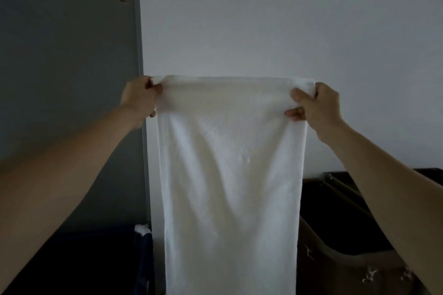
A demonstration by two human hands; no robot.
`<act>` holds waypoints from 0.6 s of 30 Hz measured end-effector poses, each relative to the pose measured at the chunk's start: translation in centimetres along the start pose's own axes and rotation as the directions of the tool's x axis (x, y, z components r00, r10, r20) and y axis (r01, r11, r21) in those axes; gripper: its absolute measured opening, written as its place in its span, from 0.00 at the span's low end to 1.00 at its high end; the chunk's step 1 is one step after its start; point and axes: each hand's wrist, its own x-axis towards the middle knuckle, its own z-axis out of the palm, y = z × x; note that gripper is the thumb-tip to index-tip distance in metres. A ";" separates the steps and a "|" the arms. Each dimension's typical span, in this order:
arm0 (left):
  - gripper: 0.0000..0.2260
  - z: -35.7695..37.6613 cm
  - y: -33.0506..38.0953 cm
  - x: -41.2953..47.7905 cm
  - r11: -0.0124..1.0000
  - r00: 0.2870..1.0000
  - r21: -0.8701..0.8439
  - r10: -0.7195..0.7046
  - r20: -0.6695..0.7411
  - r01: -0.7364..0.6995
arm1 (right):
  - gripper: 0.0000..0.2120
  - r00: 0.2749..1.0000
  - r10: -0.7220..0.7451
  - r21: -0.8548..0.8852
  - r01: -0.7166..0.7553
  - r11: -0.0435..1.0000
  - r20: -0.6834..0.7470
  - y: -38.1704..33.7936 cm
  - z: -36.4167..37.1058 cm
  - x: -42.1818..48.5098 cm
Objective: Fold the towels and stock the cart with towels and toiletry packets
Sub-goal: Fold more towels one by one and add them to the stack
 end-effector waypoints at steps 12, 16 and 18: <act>0.05 4.6 0.6 3.8 0.968 0.986 -0.217 -0.144 -0.089 0.122 | 0.03 0.986 0.028 0.002 -0.028 1.000 0.162 3.0 1.6 6.7; 0.04 4.0 1.8 4.4 0.961 0.984 -0.275 -0.071 -0.164 0.024 | 0.04 0.989 -0.090 0.063 0.083 0.995 0.117 3.2 1.6 7.7; 0.08 3.2 2.5 3.8 0.958 0.989 -0.285 -0.036 -0.147 -0.007 | 0.05 0.987 -0.117 0.087 0.107 0.990 0.114 3.2 1.4 7.4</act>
